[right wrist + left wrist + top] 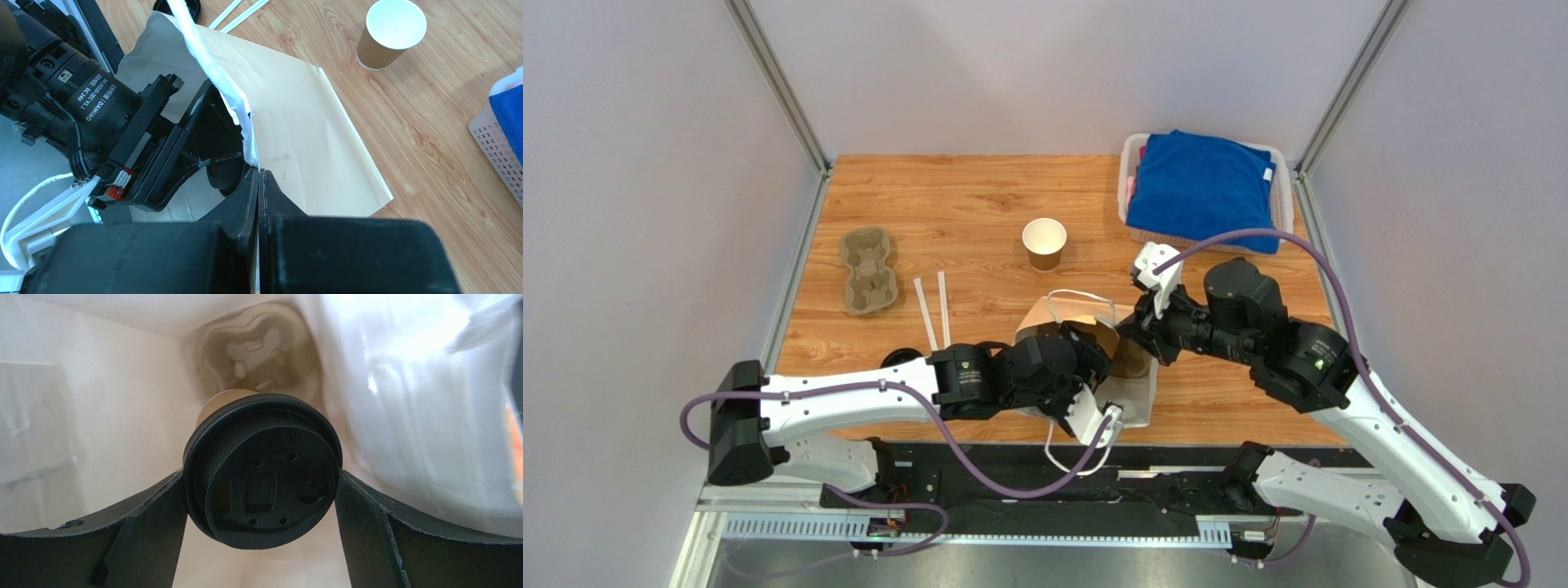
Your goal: Pack the takeout coffee
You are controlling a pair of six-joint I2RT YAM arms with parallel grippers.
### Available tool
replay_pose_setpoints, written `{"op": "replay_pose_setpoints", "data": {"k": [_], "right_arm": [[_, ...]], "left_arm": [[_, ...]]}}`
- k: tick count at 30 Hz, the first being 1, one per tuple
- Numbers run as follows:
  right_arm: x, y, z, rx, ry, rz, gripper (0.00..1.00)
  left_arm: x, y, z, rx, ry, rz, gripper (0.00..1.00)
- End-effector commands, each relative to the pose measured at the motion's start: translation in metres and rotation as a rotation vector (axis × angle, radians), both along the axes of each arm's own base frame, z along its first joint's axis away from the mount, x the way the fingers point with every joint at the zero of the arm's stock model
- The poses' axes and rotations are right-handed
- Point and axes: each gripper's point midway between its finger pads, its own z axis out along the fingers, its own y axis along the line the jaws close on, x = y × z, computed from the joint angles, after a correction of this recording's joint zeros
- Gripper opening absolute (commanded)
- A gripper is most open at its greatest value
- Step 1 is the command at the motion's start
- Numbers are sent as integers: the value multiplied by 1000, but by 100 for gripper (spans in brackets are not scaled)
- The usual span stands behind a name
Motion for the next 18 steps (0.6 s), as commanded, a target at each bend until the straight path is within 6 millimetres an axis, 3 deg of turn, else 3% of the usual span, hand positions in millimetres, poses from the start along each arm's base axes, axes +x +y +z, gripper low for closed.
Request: {"op": "replay_pose_setpoints", "data": {"k": [1, 5, 10, 18], "right_arm": [[-4, 11, 21, 74, -51, 47, 0], [-7, 12, 20, 58, -74, 72, 0], [-2, 9, 20, 39, -104, 52, 0], [-1, 10, 25, 56, -122, 50, 0]], "left_arm": [[7, -3, 32, -53, -120, -41, 41], [2, -1, 40, -69, -110, -64, 41], [-1, 6, 48, -112, 86, 33, 40], [0, -6, 38, -225, 279, 230, 39]]}}
